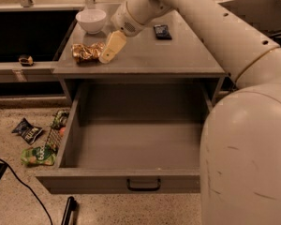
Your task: Place orange can into top drawer
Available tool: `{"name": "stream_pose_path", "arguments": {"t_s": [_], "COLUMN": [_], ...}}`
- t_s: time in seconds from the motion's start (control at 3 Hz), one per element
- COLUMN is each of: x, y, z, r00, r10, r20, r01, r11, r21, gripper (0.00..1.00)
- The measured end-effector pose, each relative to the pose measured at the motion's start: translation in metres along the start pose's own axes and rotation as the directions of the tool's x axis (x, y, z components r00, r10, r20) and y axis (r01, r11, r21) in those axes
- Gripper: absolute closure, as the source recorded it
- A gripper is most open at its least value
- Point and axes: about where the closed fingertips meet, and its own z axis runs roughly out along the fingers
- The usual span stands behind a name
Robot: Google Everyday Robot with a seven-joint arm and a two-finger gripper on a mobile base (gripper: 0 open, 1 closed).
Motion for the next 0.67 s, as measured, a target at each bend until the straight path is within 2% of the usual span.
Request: {"name": "stream_pose_path", "arguments": {"t_s": [0.33, 0.67], "x": [-0.012, -0.029], "y": [-0.014, -0.016], "z": [0.029, 0.057], "r00": [0.998, 0.992], "r10": [-0.023, -0.039], "r20": [0.060, 0.119], "r01": [0.023, 0.041], "r11": [0.9997, 0.9990], "r21": [0.003, -0.015], "gripper": [0.00, 0.00]}}
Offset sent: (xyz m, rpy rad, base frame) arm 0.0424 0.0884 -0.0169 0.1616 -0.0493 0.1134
